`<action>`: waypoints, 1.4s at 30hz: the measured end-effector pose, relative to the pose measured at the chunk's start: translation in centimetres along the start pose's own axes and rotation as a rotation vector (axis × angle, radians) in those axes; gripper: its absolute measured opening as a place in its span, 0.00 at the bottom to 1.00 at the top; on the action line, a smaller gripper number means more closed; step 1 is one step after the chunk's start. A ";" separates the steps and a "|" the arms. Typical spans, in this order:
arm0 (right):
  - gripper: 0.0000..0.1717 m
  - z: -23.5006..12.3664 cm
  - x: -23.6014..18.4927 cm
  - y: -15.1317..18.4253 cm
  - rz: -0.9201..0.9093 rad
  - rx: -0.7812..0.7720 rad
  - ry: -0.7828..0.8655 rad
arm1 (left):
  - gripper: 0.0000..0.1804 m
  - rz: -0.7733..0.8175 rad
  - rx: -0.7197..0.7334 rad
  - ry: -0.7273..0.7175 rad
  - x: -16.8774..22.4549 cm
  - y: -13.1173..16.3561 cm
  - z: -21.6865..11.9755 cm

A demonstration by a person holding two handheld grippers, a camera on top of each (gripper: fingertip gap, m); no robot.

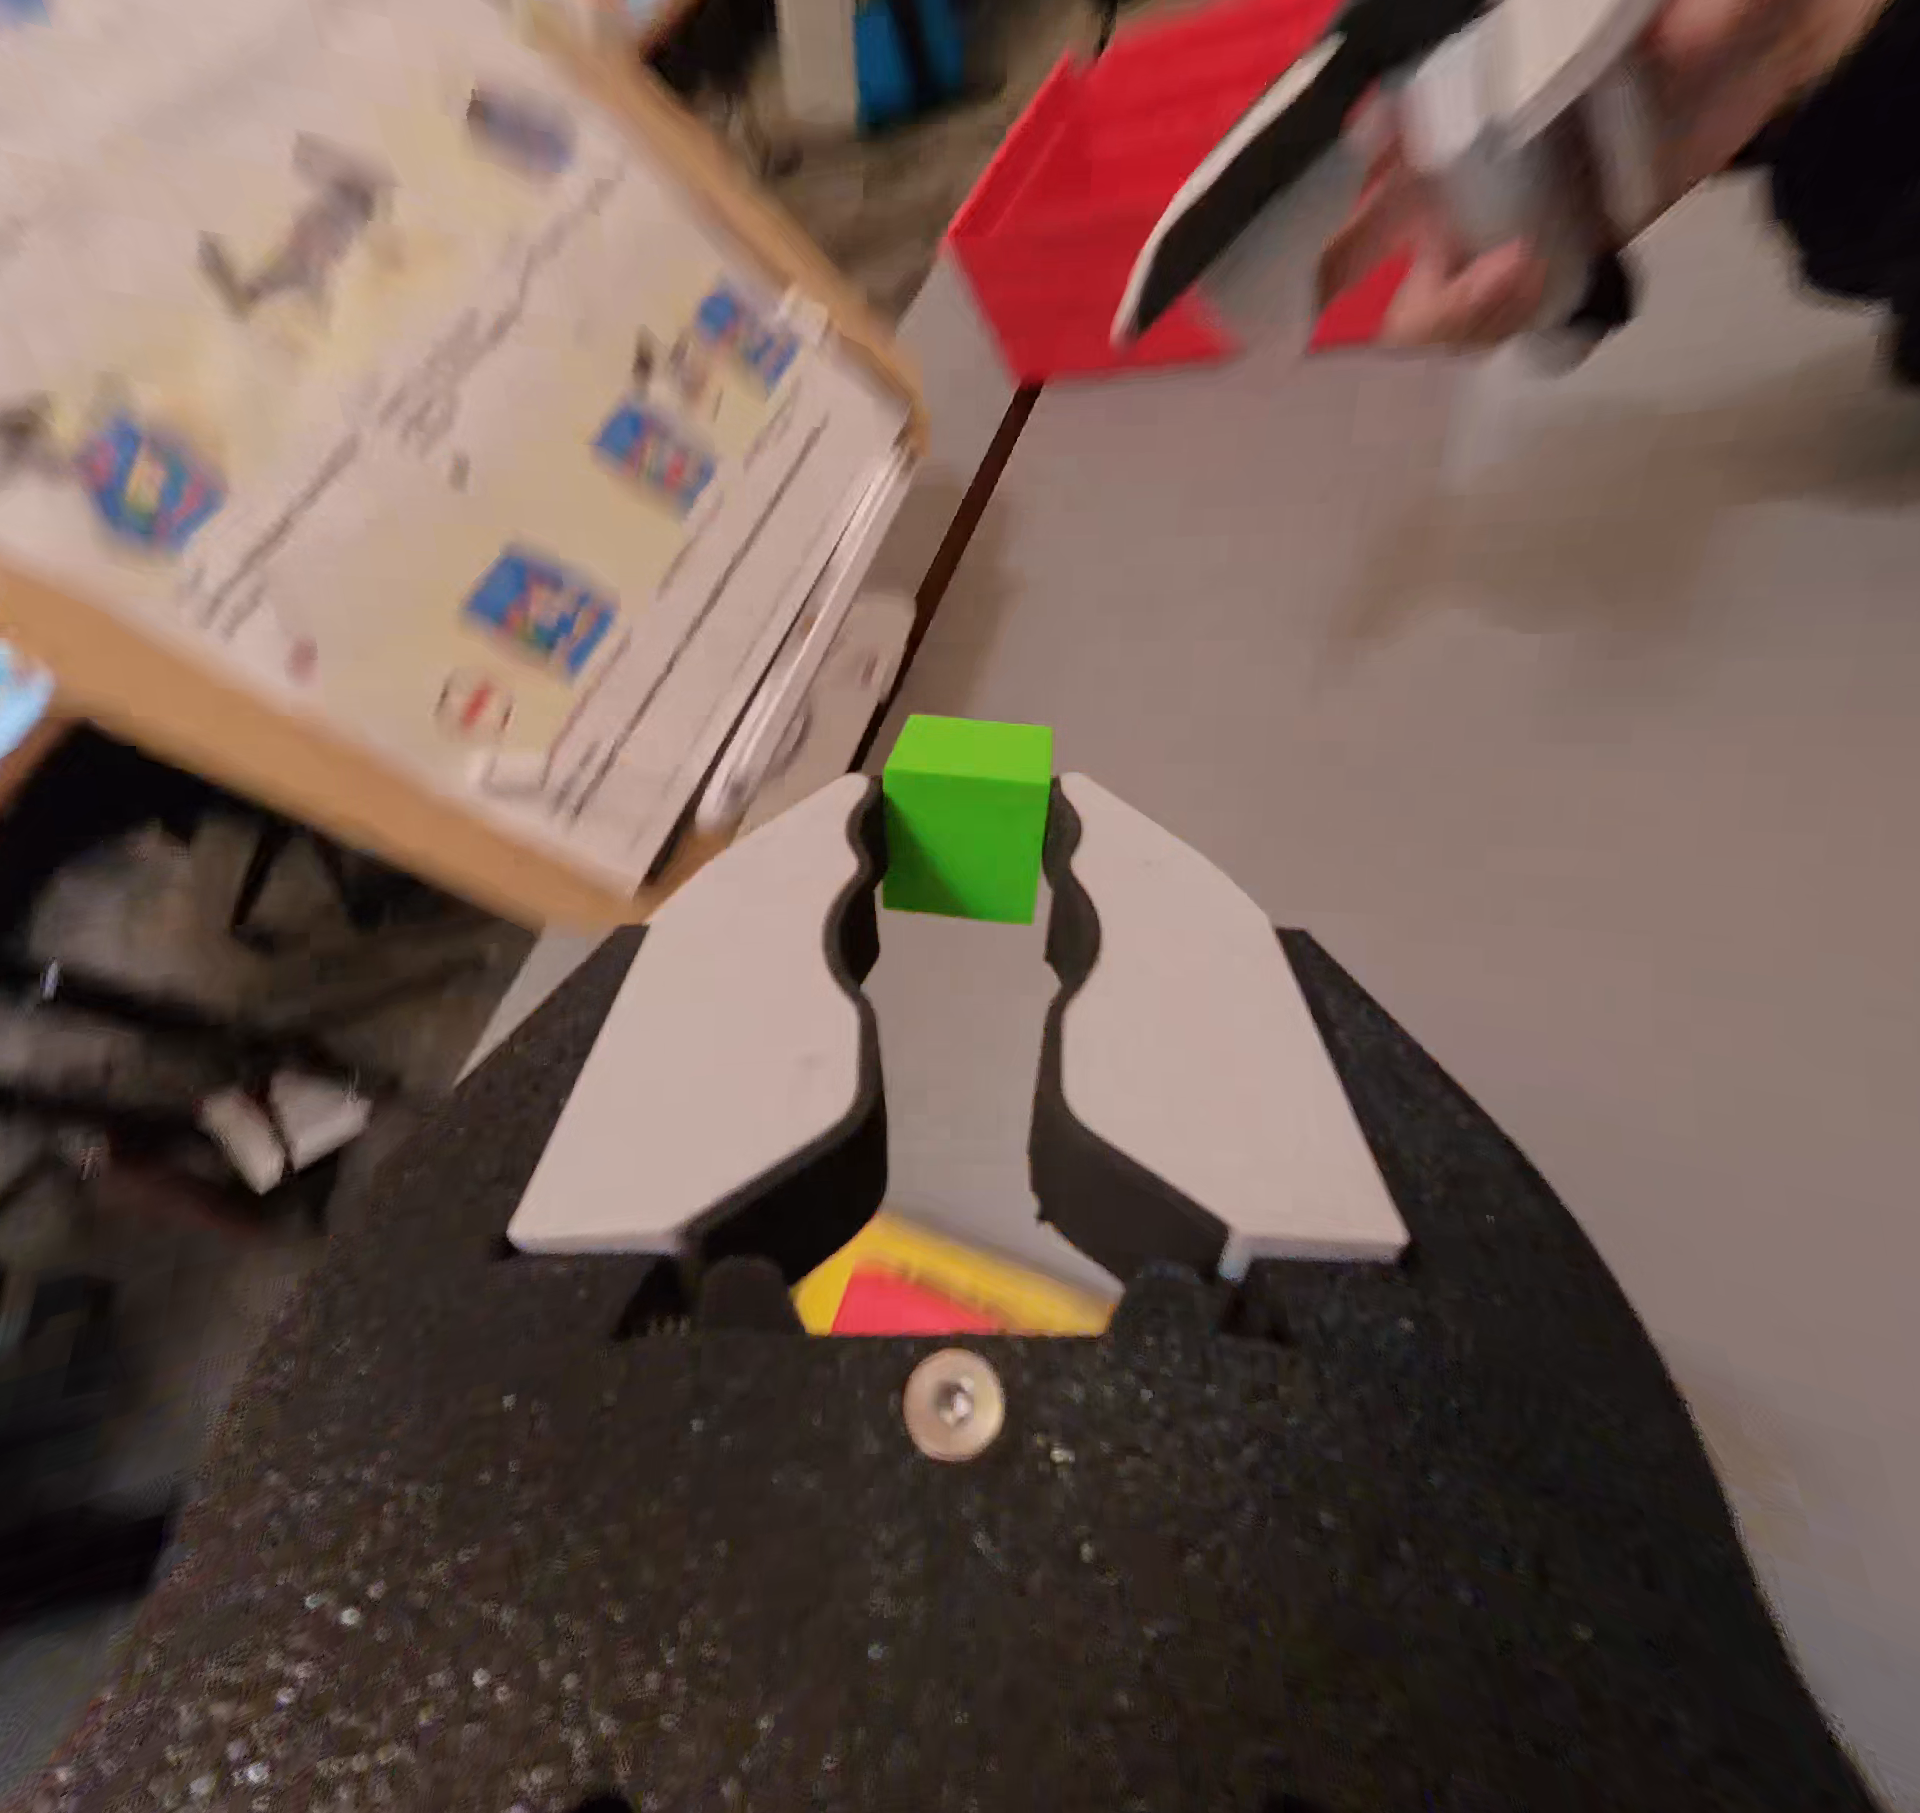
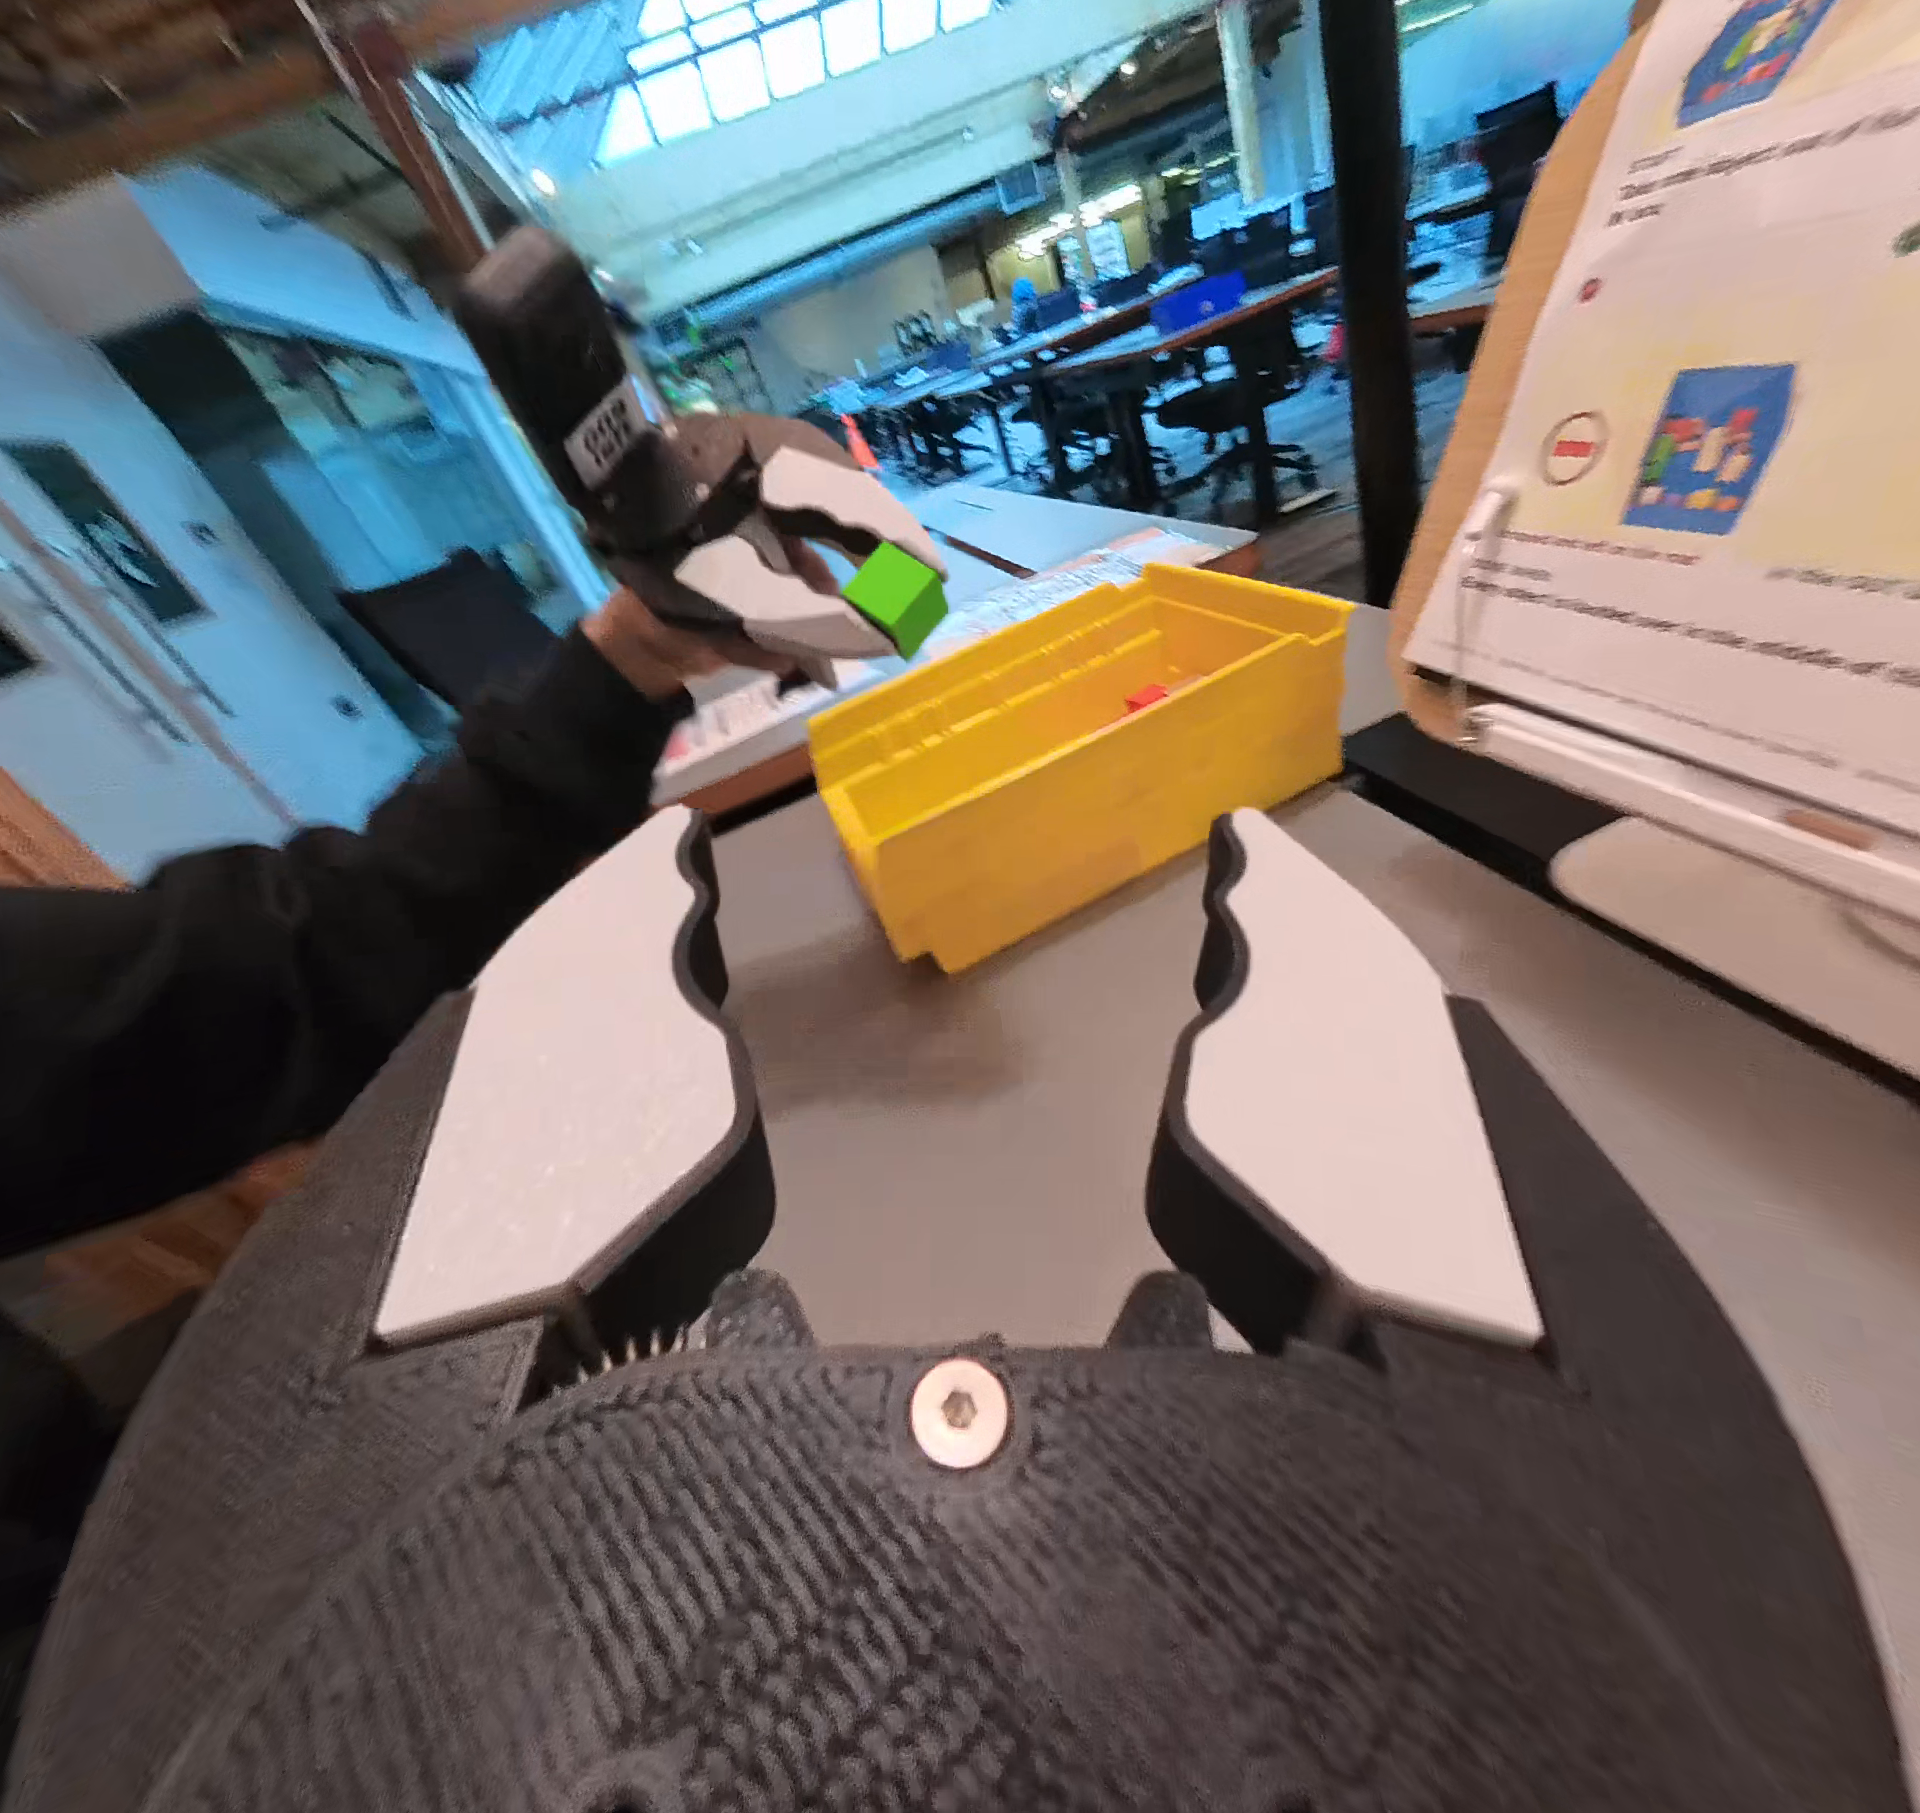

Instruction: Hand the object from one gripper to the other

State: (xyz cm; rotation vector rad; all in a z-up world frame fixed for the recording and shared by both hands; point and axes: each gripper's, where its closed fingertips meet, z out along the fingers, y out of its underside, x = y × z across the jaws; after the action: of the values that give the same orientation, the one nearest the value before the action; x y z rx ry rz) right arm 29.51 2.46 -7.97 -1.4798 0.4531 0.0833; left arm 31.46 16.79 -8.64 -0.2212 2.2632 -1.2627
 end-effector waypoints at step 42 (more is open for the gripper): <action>0.17 -2.2 0.8 -0.4 0.222 -0.058 -0.065 | 0.29 0.114 0.441 -0.045 7.9 -8.0 9.1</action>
State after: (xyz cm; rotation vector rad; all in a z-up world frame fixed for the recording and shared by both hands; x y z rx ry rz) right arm 29.83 0.11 -7.88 -1.4745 0.5641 0.3217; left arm 28.69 2.59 -8.80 0.0405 1.8715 -1.6329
